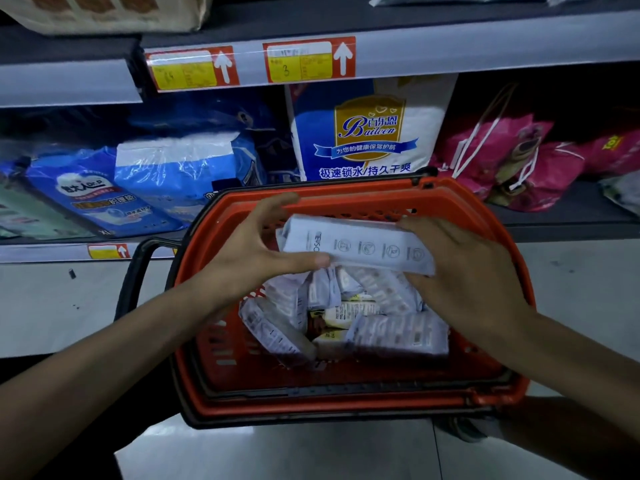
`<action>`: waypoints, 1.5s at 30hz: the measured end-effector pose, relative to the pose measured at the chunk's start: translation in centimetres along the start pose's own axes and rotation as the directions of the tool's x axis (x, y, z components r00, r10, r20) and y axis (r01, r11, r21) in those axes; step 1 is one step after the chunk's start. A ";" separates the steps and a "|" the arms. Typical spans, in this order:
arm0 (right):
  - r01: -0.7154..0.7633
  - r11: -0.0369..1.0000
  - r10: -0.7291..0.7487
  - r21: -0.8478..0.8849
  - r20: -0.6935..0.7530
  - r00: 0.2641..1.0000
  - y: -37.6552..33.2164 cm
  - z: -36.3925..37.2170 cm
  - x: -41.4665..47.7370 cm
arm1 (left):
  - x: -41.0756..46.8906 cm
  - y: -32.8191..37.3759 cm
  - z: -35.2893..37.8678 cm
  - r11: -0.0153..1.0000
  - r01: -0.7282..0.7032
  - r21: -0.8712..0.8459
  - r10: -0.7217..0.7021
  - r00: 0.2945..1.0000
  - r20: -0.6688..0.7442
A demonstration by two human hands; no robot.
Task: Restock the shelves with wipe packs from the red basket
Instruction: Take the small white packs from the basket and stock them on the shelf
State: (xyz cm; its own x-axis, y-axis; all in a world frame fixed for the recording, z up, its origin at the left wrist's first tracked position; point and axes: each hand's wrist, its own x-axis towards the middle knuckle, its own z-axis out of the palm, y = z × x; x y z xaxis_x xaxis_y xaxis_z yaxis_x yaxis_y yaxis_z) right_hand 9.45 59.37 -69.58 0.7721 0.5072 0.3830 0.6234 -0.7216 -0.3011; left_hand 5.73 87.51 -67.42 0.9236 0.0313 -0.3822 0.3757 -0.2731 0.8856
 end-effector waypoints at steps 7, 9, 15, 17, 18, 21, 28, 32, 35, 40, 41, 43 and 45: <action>0.374 0.888 -0.404 -0.266 -0.064 0.913 0.1 -0.3 -1.0 | -1.7 -0.6 2.2 0.622 0.444 -0.645 -0.385 0.891 0.242; 0.397 0.868 -0.431 -0.297 -0.054 0.901 0.0 -0.2 -1.1 | -1.8 -0.5 2.7 0.630 0.434 -0.644 -0.419 0.888 0.189; 0.450 0.824 -0.496 -0.344 -0.054 0.867 0.5 -0.6 -0.7 | -1.6 -0.5 2.3 0.577 0.432 -0.694 -0.448 0.877 0.173; 0.493 0.798 -0.535 -0.347 -0.030 0.844 0.7 -0.7 -0.9 | -1.4 -0.3 2.0 0.575 0.413 -0.706 -0.451 0.880 0.148; 0.520 0.784 -0.558 -0.340 -0.015 0.830 0.8 -0.7 -0.9 | -1.3 -0.3 1.8 0.580 0.396 -0.712 -0.449 0.885 0.126; 0.592 0.729 -0.628 -0.344 0.008 0.778 0.7 -0.9 -1.0 | -1.0 -0.3 1.2 0.585 0.341 -0.736 -0.429 0.900 0.076; 0.592 0.684 -0.678 -0.426 -0.071 0.731 0.8 -0.7 -0.6 | -1.0 0.3 0.7 0.568 0.299 -0.767 -0.275 0.947 0.166; 0.575 0.679 -0.696 -0.456 -0.151 0.702 1.5 -0.6 0.2 | -1.1 0.5 0.2 0.488 0.286 -0.825 -0.066 0.954 0.291; 0.568 0.669 -0.711 -0.480 -0.190 0.677 1.8 -0.9 0.7 | -1.1 1.0 0.2 0.445 0.291 -0.847 0.089 0.927 0.365; 0.577 0.674 -0.719 -0.462 -0.230 0.656 1.4 -1.4 1.3 | -0.9 2.1 0.0 0.488 0.272 -0.829 0.258 0.863 0.435; 0.575 0.675 -0.720 -0.462 -0.240 0.652 1.4 -1.5 1.4 | -0.8 2.3 -0.1 0.489 0.267 -0.830 0.274 0.857 0.437; 0.567 0.673 -0.722 -0.475 -0.256 0.643 1.3 -1.8 1.7 | -0.8 2.6 -0.1 0.454 0.281 -0.846 0.290 0.851 0.438; 0.552 0.669 -0.723 -0.497 -0.266 0.637 1.2 -2.1 2.0 | -0.7 2.9 -0.2 0.433 0.270 -0.860 0.279 0.867 0.412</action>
State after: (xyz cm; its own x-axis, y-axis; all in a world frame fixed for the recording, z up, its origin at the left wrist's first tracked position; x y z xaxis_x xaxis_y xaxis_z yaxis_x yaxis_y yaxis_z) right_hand 11.47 58.47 -67.33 0.0080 0.7199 0.6940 0.7819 -0.4371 0.4444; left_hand 6.18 86.87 -64.52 0.8743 -0.4452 -0.1934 0.4775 0.7173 0.5074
